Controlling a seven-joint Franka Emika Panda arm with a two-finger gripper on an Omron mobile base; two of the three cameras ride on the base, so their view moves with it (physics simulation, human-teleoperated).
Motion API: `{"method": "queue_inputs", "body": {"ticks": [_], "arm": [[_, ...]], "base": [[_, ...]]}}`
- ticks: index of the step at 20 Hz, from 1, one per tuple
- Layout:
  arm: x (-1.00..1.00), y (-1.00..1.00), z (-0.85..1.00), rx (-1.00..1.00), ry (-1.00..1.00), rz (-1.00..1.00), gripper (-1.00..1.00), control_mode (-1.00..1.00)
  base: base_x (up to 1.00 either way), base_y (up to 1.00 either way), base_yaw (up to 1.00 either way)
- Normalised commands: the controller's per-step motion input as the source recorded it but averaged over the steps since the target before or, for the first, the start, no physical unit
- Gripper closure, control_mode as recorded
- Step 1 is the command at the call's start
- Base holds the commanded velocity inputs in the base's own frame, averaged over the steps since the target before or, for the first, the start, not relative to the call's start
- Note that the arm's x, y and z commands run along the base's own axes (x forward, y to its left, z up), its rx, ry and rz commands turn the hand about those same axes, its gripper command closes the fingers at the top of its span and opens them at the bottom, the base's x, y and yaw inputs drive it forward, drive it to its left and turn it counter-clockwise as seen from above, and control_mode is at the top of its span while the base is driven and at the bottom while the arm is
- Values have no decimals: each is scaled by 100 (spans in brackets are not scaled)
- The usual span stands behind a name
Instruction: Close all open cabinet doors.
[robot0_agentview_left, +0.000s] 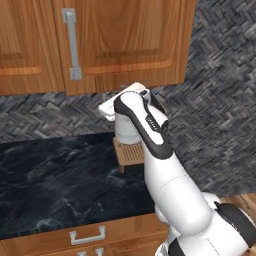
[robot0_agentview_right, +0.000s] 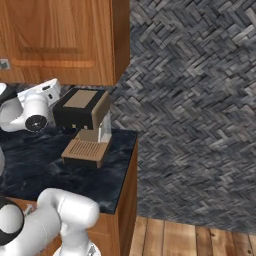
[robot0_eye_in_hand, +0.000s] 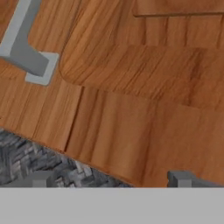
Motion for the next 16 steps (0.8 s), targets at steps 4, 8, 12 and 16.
{"method": "queue_inputs", "body": {"ticks": [4, 8, 12, 16], "arm": [[22, 23, 15, 0, 0, -6, -100, -100], [39, 24, 16, 0, 0, -6, -100, -100], [41, 18, 16, 0, 0, -7, -100, -100], [33, 14, 9, 0, 0, -7, -100, -100]], "base": [[0, 0, 0], [0, 0, 0], [0, 0, 0], [0, 0, 0]]}}
